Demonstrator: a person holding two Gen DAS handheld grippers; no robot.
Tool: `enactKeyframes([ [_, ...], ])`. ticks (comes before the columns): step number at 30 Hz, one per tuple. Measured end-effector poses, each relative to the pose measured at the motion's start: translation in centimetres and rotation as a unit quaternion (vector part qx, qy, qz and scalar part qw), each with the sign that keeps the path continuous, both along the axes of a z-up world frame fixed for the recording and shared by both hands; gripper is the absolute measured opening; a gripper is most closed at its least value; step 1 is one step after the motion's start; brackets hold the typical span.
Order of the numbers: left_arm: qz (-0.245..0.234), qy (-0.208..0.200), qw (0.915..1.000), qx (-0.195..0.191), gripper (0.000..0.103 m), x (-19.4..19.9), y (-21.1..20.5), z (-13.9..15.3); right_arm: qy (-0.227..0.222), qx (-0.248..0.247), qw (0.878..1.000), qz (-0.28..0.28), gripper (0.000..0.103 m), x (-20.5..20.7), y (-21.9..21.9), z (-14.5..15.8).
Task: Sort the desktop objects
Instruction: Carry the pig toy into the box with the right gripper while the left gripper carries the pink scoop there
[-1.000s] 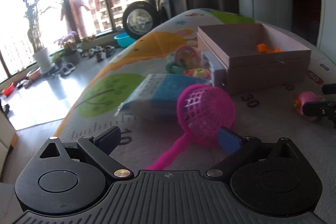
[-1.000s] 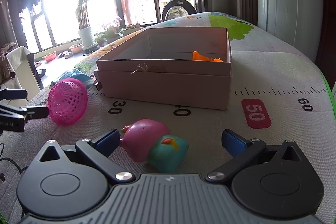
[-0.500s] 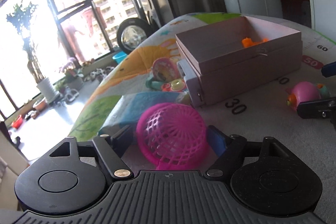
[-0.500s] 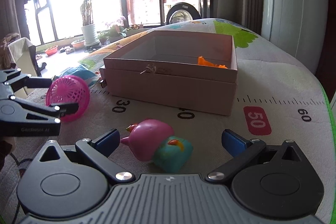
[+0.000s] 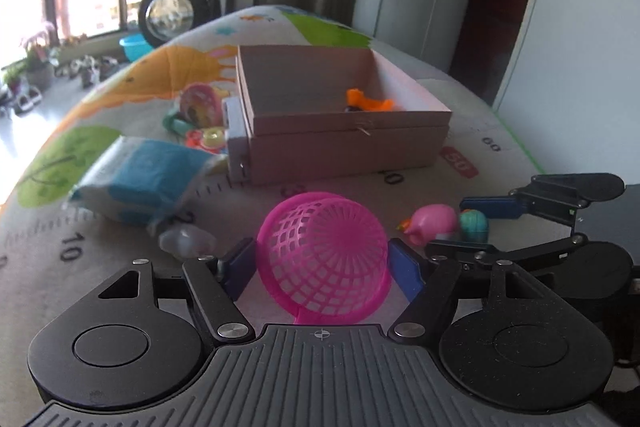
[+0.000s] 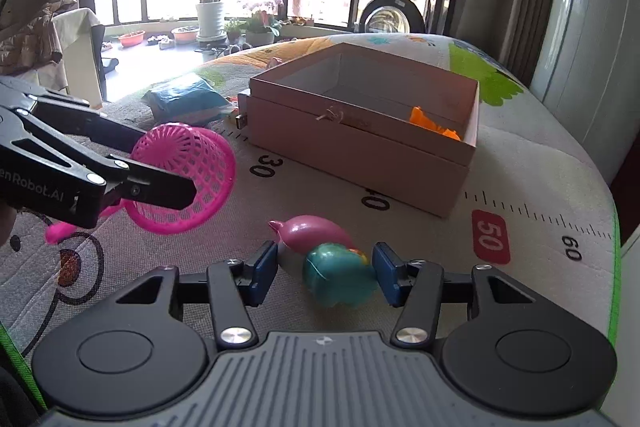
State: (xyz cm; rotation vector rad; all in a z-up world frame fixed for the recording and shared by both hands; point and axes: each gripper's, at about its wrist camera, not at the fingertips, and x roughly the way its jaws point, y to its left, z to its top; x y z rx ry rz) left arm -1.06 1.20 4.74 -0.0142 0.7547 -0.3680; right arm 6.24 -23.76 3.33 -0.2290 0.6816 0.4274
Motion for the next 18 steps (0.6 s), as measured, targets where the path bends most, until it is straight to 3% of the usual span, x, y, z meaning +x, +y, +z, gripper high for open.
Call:
enactKeyframes([
  [3, 0.04, 0.02, 0.9988, 0.02, 0.077, 0.8, -0.5, -1.6, 0.017, 0.002, 0.999, -0.03, 0.053, -0.1, -0.9, -0.2],
  [7, 0.051, 0.03, 0.9979, 0.026, 0.087, 1.1, -0.4, -2.3, 0.012, 0.006, 0.999, -0.045, 0.08, -0.7, -1.7, -0.3],
  [10, 0.056, 0.017, 0.9974, 0.042, 0.094, 0.8, -0.2, -2.2, 0.003, 0.011, 1.0, -0.029, 0.095, -1.4, -1.8, -0.3],
  [18, 0.01, -0.023, 0.9971, 0.073, 0.1, -1.2, 0.2, -2.3, 0.062, 0.043, 0.997, -0.02, 0.103, -0.8, -1.5, -1.9],
])
